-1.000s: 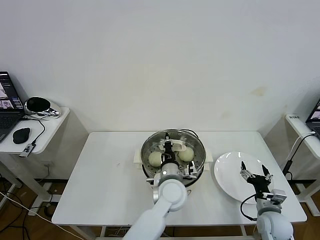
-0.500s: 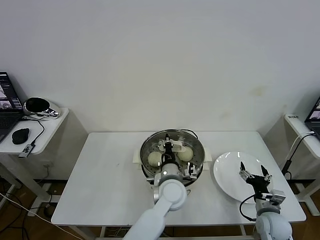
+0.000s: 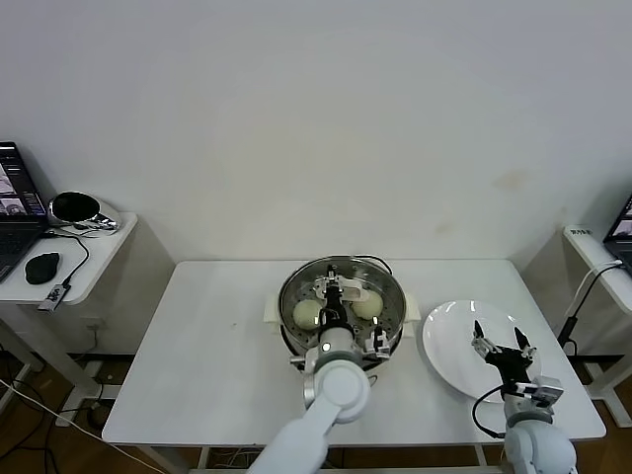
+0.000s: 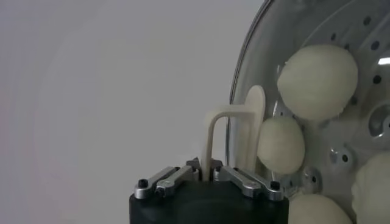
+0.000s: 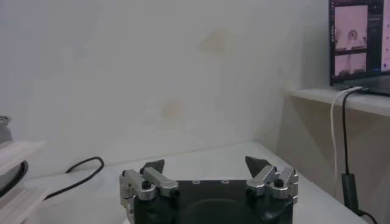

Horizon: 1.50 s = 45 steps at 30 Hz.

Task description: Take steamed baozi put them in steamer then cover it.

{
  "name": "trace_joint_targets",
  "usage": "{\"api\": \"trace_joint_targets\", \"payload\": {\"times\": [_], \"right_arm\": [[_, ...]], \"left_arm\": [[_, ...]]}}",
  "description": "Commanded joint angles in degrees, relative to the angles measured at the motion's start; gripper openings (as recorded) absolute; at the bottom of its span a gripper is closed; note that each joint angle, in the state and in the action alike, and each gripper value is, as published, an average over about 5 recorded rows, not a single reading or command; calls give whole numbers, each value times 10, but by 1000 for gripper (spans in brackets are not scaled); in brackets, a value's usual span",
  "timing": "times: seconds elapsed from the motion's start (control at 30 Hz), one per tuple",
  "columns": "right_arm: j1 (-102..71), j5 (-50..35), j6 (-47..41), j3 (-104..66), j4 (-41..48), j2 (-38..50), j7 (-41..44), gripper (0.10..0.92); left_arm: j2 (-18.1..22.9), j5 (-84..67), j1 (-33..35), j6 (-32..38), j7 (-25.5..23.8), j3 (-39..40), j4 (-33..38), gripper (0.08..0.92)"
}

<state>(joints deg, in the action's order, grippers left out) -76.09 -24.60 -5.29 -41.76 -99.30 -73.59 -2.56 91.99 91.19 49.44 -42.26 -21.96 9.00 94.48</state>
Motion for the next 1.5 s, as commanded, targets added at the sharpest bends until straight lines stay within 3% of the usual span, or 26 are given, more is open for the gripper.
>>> {"api": "trace_joint_targets", "payload": {"times": [0.03, 0.53, 0.83, 0.97, 1.23, 1.33, 1.5], "right_arm": [[0, 0, 0, -1, -1, -1, 0, 823], [-1, 0, -1, -2, 0, 0, 0, 823], [-17, -11, -8, 0, -24, 3, 13, 823], [-35, -26, -7, 4, -53, 9, 15, 823], [-70, -28, 21, 8, -66, 11, 7, 823], [-85, -24, 31, 23, -74, 14, 18, 823], [-106, 19, 45, 46, -93, 16, 29, 823]], "left_arm": [[-1, -1, 12, -24, -10, 12, 56, 366], [-4, 13, 50, -23, -47, 19, 135, 787], [-46, 4, 97, -15, -56, 6, 224, 823], [-79, -74, 136, 11, -16, -52, 308, 823], [-125, -385, 262, 152, 138, -263, 439, 823], [-114, -554, 329, 237, 173, -350, 445, 823], [-84, -714, 428, 365, 246, -424, 397, 823]]}}
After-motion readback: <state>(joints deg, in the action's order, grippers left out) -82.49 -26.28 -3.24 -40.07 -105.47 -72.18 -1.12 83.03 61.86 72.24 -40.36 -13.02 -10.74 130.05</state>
